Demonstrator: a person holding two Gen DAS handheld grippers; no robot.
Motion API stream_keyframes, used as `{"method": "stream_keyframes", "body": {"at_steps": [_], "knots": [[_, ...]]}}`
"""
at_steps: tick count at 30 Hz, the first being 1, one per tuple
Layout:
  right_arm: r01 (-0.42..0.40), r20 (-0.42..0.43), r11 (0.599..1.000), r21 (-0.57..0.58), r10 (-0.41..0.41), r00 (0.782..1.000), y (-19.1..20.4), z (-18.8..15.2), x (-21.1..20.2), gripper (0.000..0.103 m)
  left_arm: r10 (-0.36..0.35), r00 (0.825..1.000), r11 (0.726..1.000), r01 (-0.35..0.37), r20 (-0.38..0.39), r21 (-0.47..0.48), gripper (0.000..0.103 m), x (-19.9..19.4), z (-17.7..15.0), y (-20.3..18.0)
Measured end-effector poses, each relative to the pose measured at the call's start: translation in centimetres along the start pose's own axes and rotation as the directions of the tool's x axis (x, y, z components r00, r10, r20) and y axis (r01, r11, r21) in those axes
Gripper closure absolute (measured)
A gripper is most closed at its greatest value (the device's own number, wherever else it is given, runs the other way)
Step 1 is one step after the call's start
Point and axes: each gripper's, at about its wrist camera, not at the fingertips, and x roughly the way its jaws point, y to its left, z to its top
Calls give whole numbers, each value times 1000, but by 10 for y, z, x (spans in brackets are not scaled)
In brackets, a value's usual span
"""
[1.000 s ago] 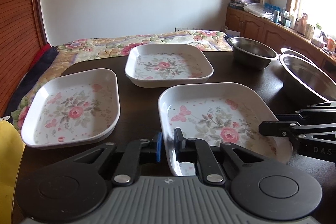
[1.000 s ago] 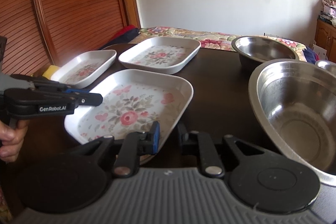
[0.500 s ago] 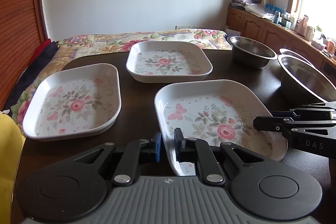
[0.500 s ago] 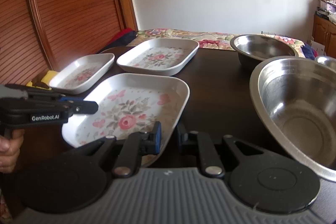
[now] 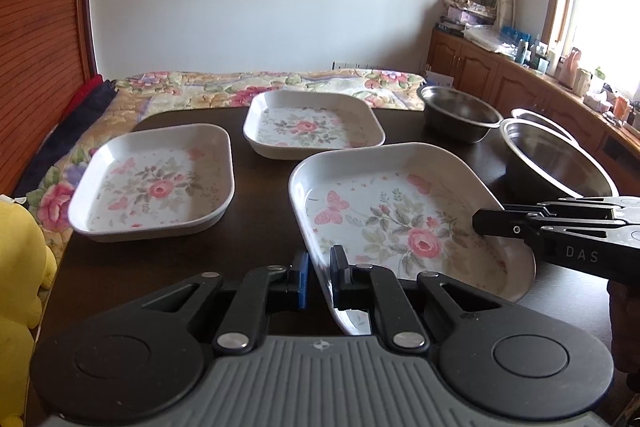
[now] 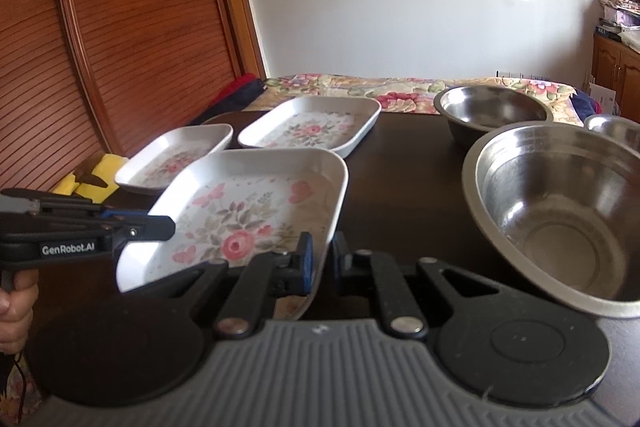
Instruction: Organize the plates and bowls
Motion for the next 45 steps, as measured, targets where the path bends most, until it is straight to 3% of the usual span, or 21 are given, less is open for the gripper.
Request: {"method": "stream_keyframes", "body": {"at_steps": [16,33,45], "knots": [[-13,16,1000,-5,13,1000,21,-27,-37,91,30,999,999,-30,21,12,92,-42,-30,-11],[-1,0,1000,-7,1,1000,30,-50,-52,91,38,999,999,-38,6,18,92,-58,-62,-16],[3,-9,1000,6,-3,1000,28,-54,-51,91,43,999,999,-43,-9,22,92,-52,-64,-17]]}}
